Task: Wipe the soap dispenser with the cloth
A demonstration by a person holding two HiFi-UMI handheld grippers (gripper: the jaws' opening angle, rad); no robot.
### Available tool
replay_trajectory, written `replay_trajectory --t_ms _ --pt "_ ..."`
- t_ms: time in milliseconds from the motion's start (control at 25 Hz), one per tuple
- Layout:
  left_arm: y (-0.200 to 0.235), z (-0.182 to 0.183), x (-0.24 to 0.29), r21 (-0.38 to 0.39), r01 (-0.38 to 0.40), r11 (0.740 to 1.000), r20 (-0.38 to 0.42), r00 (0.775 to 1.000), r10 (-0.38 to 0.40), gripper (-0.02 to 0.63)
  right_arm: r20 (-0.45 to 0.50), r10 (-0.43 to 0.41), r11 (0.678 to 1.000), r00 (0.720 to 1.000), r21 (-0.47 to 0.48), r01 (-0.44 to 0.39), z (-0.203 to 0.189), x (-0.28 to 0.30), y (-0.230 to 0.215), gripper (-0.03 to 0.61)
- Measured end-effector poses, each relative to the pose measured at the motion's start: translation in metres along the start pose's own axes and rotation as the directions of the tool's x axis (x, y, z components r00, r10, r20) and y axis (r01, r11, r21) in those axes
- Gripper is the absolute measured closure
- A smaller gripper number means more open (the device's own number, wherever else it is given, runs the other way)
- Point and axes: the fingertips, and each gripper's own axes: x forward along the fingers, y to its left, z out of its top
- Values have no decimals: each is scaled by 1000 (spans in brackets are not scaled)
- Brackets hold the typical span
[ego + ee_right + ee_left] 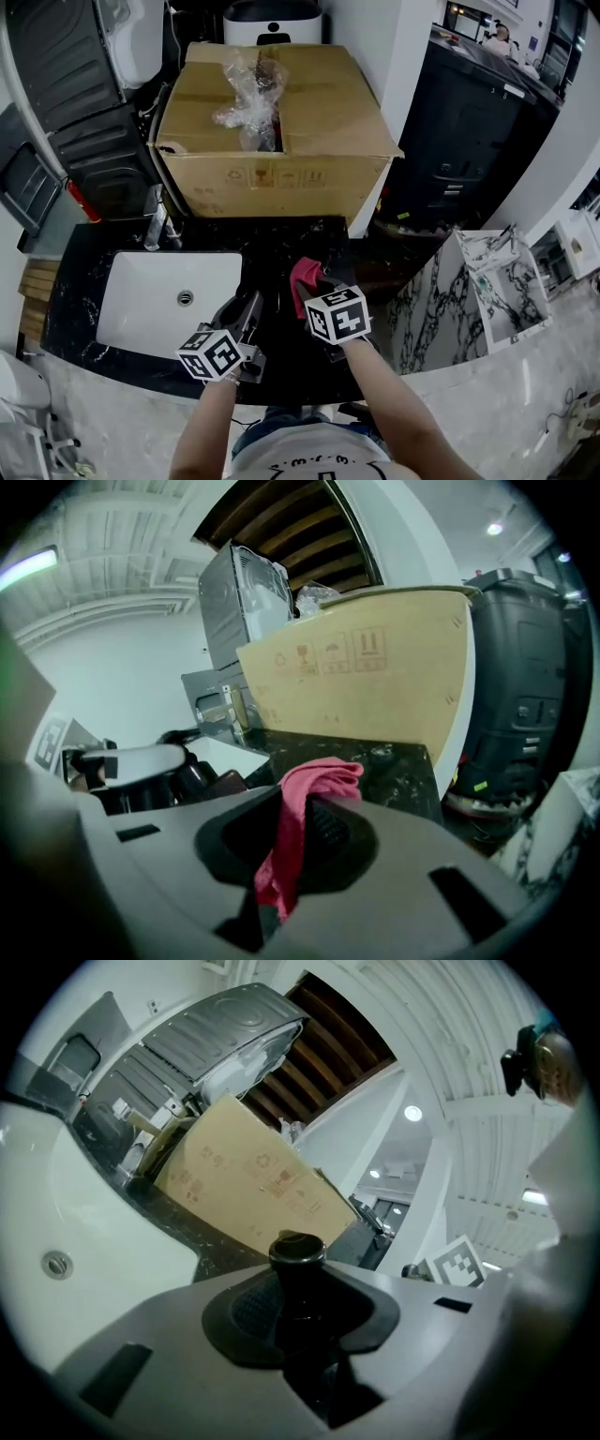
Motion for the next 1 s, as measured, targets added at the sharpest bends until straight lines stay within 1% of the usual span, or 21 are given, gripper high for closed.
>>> replay_trajectory --t_ms 80,160,240,360,400,440,480,560,600,640,680,720,760,800,880,1000 --pt "-8 0 5 76 20 997 -32 999 -17 505 -44 -31 1000 999 -7 31 -13 -3 -11 529" --pt "-18 -2 12 172 58 983 -87 995 -43 505 -59 -58 998 997 -2 59 -19 -10 -18 529" --pt "-28 -5 19 262 115 958 -152 985 -77 505 -27 -63 997 998 39 64 -17 -22 -23 529" --pt "-41 -11 30 345 220 912 -230 962 -145 506 38 -69 994 997 86 65 -10 -43 -28 529" --pt "-45 -14 34 370 268 889 -260 949 -178 506 56 -74 993 996 95 69 -8 -50 -31 529" --pt "-49 -17 36 399 326 857 -300 930 -214 505 72 -80 992 994 105 72 -7 -57 -33 529" --pt "-54 -22 37 427 393 815 -350 902 -252 505 86 -86 991 993 113 76 -6 -62 -35 529" --pt "-62 -31 34 473 519 712 -459 835 -304 502 106 -102 988 989 125 88 -6 -72 -40 529" --pt "-64 -33 32 491 561 667 -503 807 -309 503 111 -109 987 988 131 95 -7 -76 -43 529" --pt "-63 -33 31 507 582 636 -531 792 -302 505 114 -115 985 987 138 99 -8 -79 -45 529" --pt "-61 -31 30 524 587 617 -545 788 -287 502 116 -119 984 986 145 102 -9 -81 -47 529" --pt "-58 -28 30 542 579 610 -546 794 -269 486 117 -122 983 986 153 103 -10 -83 -48 529" --pt "-54 -25 29 558 562 611 -539 805 -249 471 116 -123 982 986 159 104 -12 -84 -49 529" --pt "-50 -22 29 573 541 616 -527 819 -229 469 115 -124 981 986 164 105 -13 -86 -49 529" --pt "-42 -16 27 600 488 634 -490 850 -192 446 112 -124 980 986 169 104 -16 -87 -49 529" --pt "-29 -7 21 626 376 683 -406 905 -127 434 111 -118 980 987 173 98 -17 -87 -48 529"
